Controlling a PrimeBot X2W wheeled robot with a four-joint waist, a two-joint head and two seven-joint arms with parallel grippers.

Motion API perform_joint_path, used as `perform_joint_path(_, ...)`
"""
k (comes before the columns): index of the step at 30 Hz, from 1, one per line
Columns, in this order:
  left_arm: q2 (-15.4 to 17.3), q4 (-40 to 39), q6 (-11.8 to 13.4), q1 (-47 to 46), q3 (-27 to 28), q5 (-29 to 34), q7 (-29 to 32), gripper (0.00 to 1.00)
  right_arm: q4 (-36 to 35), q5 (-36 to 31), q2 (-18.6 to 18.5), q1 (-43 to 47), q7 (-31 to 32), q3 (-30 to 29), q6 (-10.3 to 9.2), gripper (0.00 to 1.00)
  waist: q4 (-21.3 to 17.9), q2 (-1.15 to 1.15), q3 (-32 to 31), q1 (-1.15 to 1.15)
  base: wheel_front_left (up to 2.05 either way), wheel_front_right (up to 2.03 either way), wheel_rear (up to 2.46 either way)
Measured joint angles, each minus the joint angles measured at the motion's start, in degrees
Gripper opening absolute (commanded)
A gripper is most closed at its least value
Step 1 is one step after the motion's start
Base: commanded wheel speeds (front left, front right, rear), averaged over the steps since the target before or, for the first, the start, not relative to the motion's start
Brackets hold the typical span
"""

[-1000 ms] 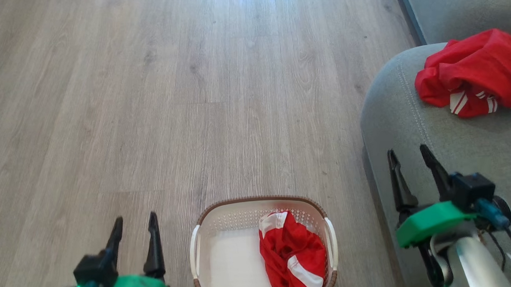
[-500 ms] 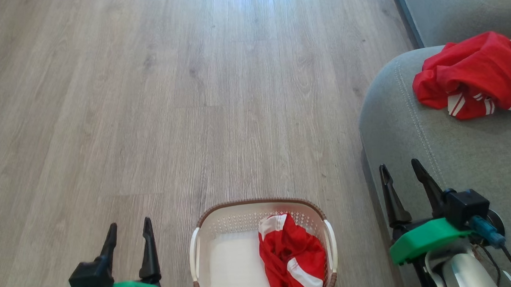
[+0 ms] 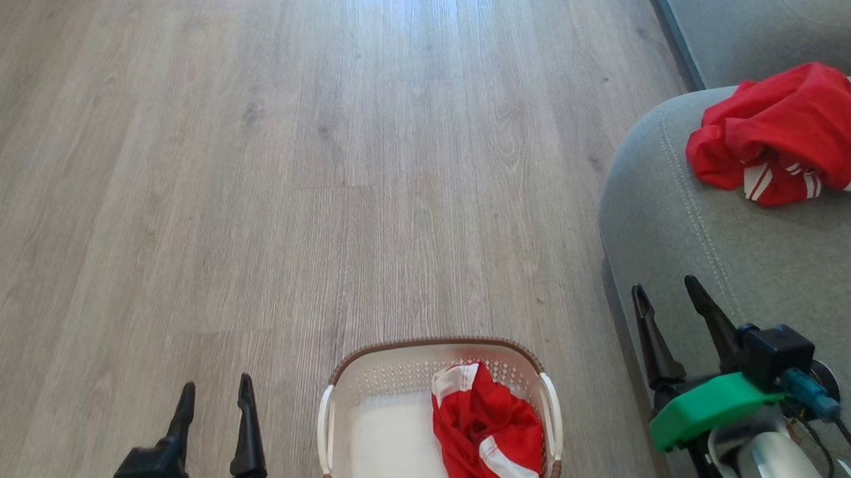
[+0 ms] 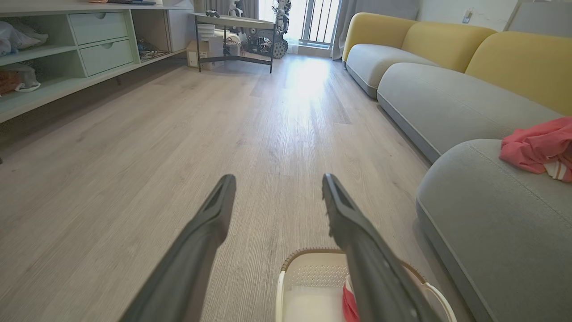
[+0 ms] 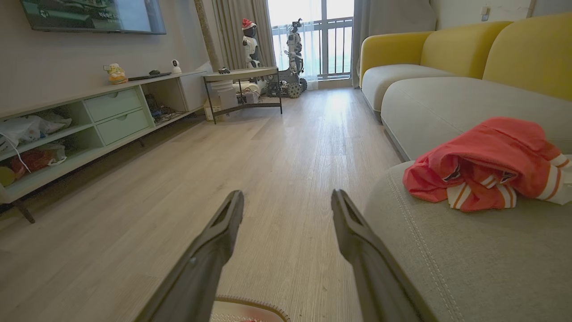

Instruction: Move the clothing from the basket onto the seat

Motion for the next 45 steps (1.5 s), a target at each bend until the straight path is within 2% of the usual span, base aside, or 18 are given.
perform_joint_path(19, -1.0, 0.6, -1.4, -0.1, 0.5, 1.2, 0.0, 1.00, 0.3, 0.0, 0.0, 0.0, 0.0, -0.3, 0.00, 1.00, -0.5, 0.00, 1.4, 0.00, 0.00, 0.00, 0.00)
perform_joint_path(25, -1.0, 4.1, -3.1, -2.0, -1.7, 2.7, 0.0, 1.00, 0.2, -1.2, 0.1, -0.2, 0.0, -3.7, 0.00, 1.00, -1.4, 0.00, 3.8, 0.00, 0.00, 0.00, 0.00)
perform_joint_path(31, -1.7, 10.9, -5.7, -11.3, -6.7, 4.4, 0.5, 1.00, -2.9, -3.3, 0.2, -3.5, 0.0, -8.0, 0.00, 1.00, -2.7, 0.00, 9.1, 0.00, 0.00, 0.00, 0.00)
perform_joint_path(38, -3.3, 23.7, -7.7, -23.4, -12.8, 5.6, 0.7, 1.00, -9.9, -5.2, 0.2, -10.5, 0.0, -12.1, 0.00, 1.00, -4.7, 0.00, 17.9, 0.01, 0.00, 0.00, 0.00)
perform_joint_path(42, -3.6, 33.5, -8.7, -33.2, -16.9, 5.5, 1.0, 1.00, -14.4, -5.2, 0.2, -15.9, 0.0, -13.1, 0.00, 1.00, -6.1, 0.00, 25.3, 0.01, 0.00, 0.00, 0.00)
perform_joint_path(45, -3.6, 36.7, -9.1, -37.0, -18.9, 5.4, 1.2, 1.00, -15.6, -5.2, 0.2, -18.5, -0.2, -12.5, 0.00, 1.00, -6.8, 0.00, 28.5, 0.02, 0.00, 0.00, 0.00)
